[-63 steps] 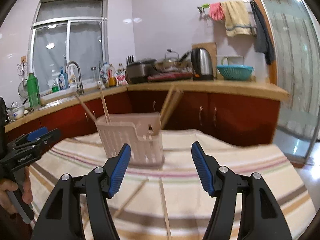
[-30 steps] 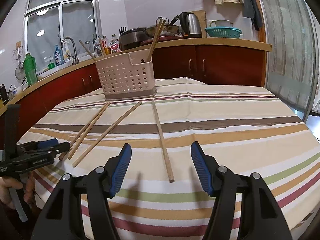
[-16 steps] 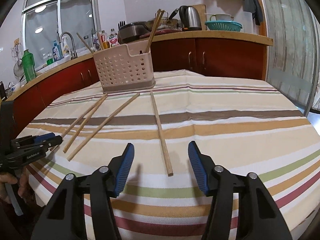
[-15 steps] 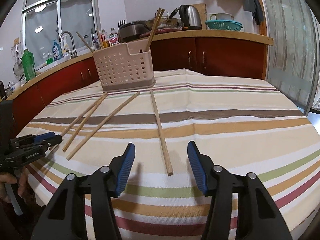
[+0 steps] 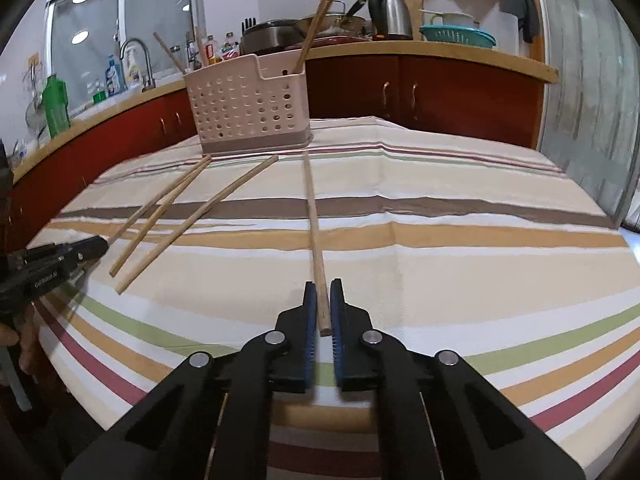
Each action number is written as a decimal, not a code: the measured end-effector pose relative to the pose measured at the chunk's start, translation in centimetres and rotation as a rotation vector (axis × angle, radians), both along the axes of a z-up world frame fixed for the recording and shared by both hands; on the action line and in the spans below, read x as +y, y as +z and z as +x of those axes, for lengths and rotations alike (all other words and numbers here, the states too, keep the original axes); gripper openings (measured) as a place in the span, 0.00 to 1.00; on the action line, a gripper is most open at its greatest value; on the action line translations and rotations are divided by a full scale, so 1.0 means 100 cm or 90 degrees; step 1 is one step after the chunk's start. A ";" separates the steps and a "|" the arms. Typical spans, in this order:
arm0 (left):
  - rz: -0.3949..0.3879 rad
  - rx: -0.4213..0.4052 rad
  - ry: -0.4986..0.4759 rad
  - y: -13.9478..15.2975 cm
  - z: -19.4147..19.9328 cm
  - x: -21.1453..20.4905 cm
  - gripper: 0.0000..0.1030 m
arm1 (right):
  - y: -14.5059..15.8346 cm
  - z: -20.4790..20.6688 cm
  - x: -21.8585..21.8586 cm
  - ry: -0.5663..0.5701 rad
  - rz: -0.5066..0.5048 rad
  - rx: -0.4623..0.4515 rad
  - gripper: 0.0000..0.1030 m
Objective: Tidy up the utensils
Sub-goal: 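Close the right tool on a chopstick while the left tool grasps another, then lift both chopsticks upright and lower them into the pink caddy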
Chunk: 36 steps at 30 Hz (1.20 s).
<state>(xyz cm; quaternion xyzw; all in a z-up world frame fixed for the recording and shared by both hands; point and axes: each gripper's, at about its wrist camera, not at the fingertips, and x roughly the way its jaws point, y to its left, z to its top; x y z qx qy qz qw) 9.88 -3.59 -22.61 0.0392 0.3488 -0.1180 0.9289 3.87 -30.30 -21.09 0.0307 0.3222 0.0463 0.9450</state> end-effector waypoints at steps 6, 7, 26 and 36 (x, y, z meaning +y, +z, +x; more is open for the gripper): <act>-0.010 -0.002 0.005 0.002 -0.002 0.004 0.06 | 0.007 -0.003 0.002 0.003 0.003 -0.003 0.07; -0.011 -0.005 0.005 0.004 -0.002 0.005 0.06 | 0.010 -0.004 0.003 0.004 0.002 -0.008 0.07; -0.066 -0.161 0.040 0.095 -0.028 0.037 0.06 | 0.111 -0.027 0.007 0.007 -0.001 -0.172 0.07; -0.088 -0.235 0.036 0.144 -0.039 0.044 0.06 | 0.140 -0.028 0.001 0.007 0.014 -0.213 0.07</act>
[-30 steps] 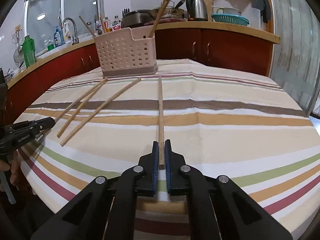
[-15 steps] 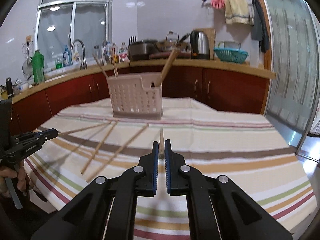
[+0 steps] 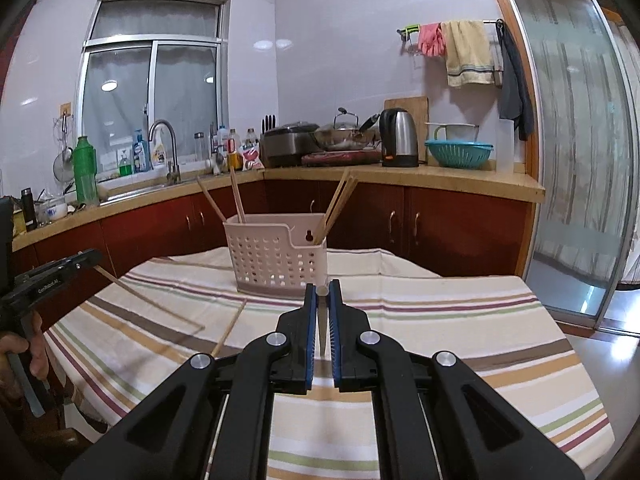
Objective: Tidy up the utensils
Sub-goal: 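Lift both chopsticks upright and lower them into the pink caddy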
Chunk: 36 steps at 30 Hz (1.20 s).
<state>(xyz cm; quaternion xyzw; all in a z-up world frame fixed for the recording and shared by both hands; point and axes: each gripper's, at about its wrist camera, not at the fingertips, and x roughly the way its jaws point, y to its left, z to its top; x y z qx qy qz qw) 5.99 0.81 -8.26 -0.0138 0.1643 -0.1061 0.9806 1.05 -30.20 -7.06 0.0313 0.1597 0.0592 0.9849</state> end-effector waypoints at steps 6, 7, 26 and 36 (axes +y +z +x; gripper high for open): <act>0.002 -0.022 -0.008 0.013 0.008 -0.005 0.06 | 0.005 0.012 0.000 0.006 0.003 -0.003 0.07; 0.002 -0.023 -0.009 0.015 0.010 -0.006 0.06 | 0.006 0.015 0.000 0.007 0.002 -0.005 0.07; -0.021 -0.029 -0.025 0.034 0.072 -0.010 0.06 | 0.027 0.072 0.010 0.015 -0.006 -0.034 0.07; -0.020 -0.053 -0.047 0.057 0.093 -0.021 0.06 | 0.039 0.089 0.013 0.030 0.008 -0.039 0.07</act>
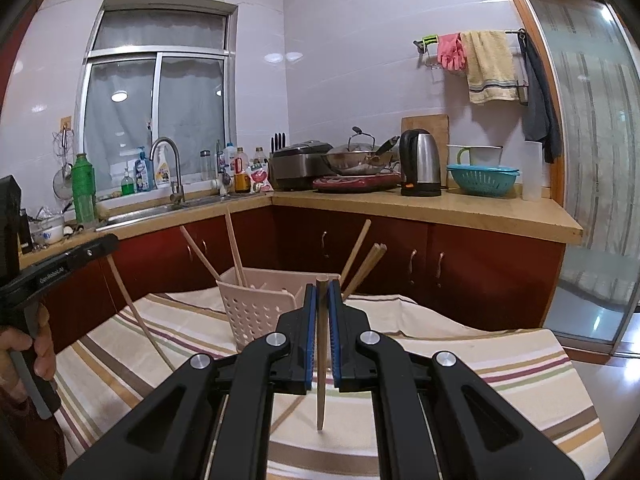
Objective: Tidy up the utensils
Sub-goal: 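Lift both chopsticks upright and lower them into the pink caddy, then open the left tool over the caddy while the right tool releases its chopstick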
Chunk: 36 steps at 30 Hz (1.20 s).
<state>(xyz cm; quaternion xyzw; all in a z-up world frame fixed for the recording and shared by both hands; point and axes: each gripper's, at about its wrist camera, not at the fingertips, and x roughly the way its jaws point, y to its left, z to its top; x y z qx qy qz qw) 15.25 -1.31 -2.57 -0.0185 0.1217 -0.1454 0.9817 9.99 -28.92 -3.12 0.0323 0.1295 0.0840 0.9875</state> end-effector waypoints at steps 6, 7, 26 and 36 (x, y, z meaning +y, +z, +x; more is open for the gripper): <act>-0.011 -0.023 -0.019 0.024 0.012 -0.005 0.06 | 0.027 0.008 -0.003 0.008 0.008 -0.039 0.07; -0.011 -0.029 -0.021 0.029 0.014 -0.007 0.06 | 0.031 0.009 -0.003 0.009 0.008 -0.046 0.07; -0.004 -0.163 -0.014 0.092 0.078 -0.045 0.06 | 0.080 0.082 0.010 0.034 0.005 -0.139 0.07; -0.020 -0.160 0.010 0.076 0.130 -0.046 0.06 | 0.053 0.123 0.009 0.032 0.016 -0.098 0.07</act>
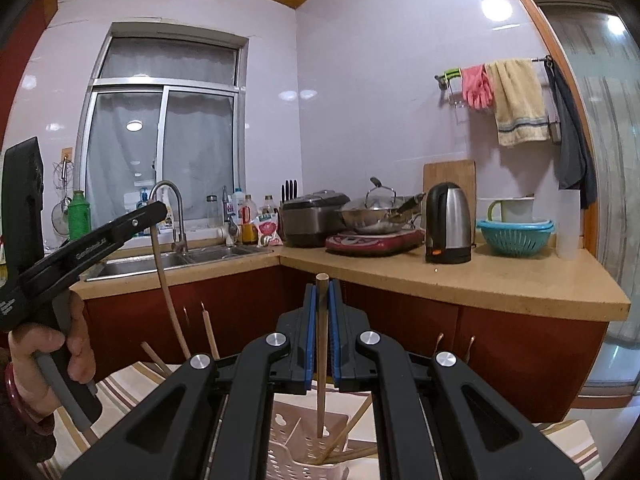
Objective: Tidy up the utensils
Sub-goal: 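Open the left tool over the caddy while the right tool releases its chopstick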
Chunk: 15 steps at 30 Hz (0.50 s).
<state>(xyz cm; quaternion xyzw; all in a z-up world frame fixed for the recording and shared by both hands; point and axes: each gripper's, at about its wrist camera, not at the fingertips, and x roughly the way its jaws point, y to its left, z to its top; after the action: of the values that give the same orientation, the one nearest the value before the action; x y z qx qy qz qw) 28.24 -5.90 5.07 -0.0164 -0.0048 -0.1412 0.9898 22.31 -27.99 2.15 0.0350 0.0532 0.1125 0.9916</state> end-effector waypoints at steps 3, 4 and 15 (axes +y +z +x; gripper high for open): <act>-0.009 0.016 0.000 -0.013 0.011 0.002 0.06 | -0.009 0.007 0.000 0.004 0.005 0.015 0.07; -0.011 0.022 0.001 -0.016 0.014 0.002 0.06 | -0.011 0.009 0.000 0.005 0.005 0.019 0.07; -0.001 0.100 -0.001 -0.067 0.028 0.002 0.17 | -0.045 0.020 0.005 0.014 0.013 0.082 0.07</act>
<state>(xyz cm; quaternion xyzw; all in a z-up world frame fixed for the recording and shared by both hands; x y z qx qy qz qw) 31.06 -5.72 -1.67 -0.0282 0.0726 -0.1402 0.9870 24.34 -27.44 -2.35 0.0519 0.1163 0.1216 0.9844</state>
